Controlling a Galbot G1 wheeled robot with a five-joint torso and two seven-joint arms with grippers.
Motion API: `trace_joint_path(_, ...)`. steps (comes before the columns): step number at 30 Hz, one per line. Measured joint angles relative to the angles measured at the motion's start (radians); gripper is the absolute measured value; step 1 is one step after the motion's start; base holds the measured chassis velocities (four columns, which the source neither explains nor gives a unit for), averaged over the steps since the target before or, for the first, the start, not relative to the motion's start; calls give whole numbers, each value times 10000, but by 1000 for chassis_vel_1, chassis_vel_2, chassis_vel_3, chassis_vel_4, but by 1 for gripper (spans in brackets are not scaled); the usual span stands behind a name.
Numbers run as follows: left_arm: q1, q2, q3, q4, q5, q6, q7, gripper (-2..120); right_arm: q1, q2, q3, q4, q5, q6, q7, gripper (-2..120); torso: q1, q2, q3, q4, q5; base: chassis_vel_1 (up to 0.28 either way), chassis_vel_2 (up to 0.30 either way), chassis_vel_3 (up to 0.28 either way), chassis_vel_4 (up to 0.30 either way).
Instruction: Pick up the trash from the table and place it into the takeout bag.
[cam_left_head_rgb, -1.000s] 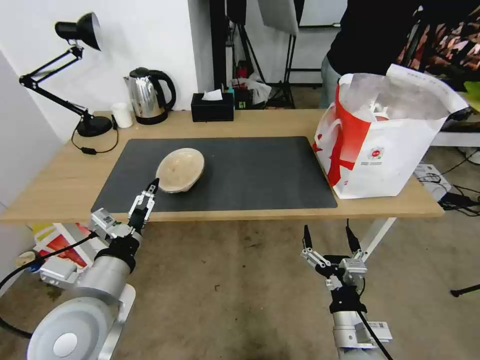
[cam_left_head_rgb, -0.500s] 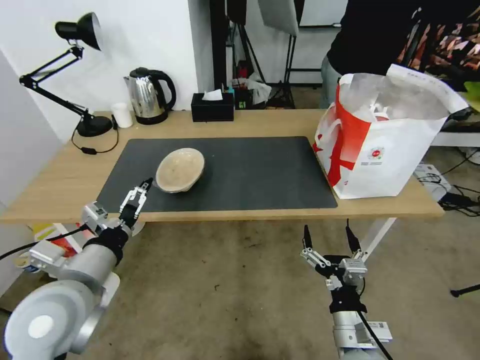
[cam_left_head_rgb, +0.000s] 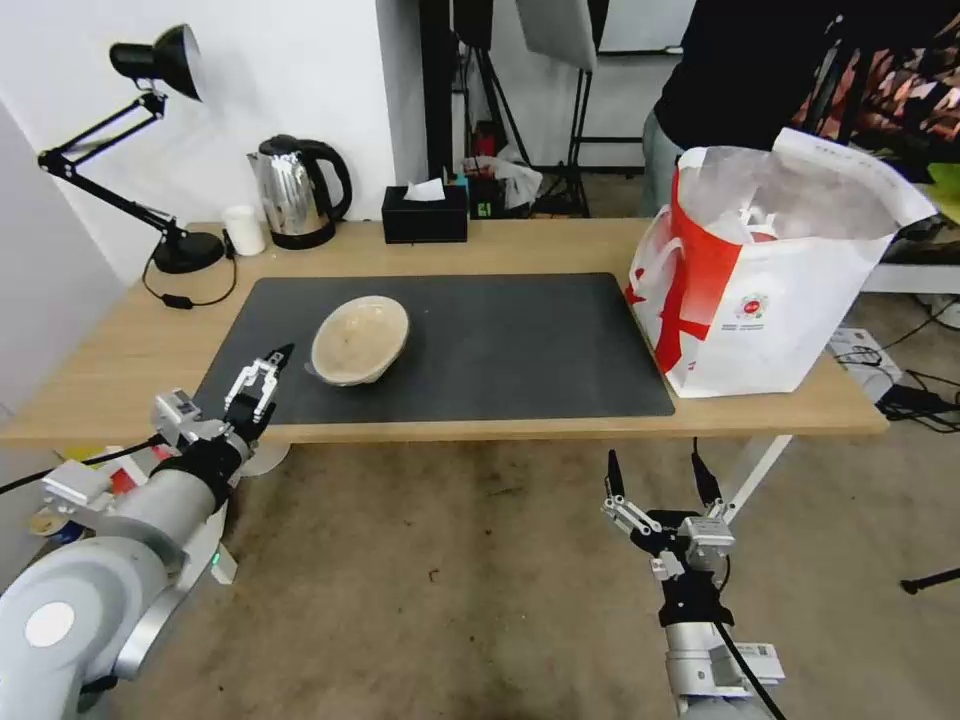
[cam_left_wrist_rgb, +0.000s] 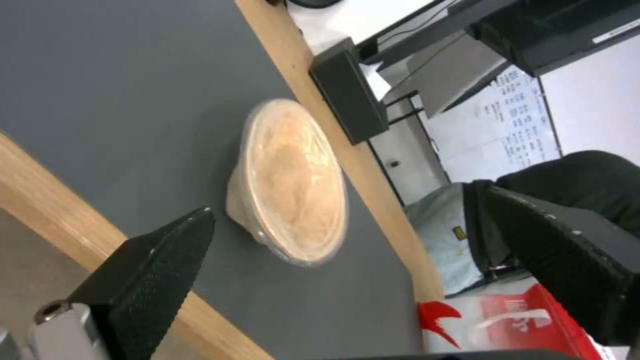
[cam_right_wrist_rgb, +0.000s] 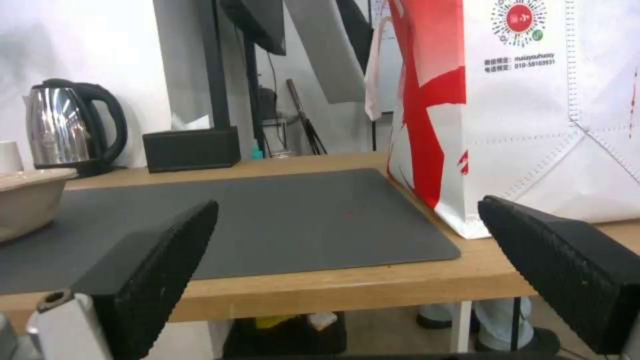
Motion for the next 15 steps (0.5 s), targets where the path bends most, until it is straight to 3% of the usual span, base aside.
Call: trace_joint_path(15, -597, 625, -474, 938, -573, 926, -482, 100, 0, 0, 0, 0, 0, 0, 0, 100, 0, 0, 0, 0, 0, 0, 0, 0, 0)
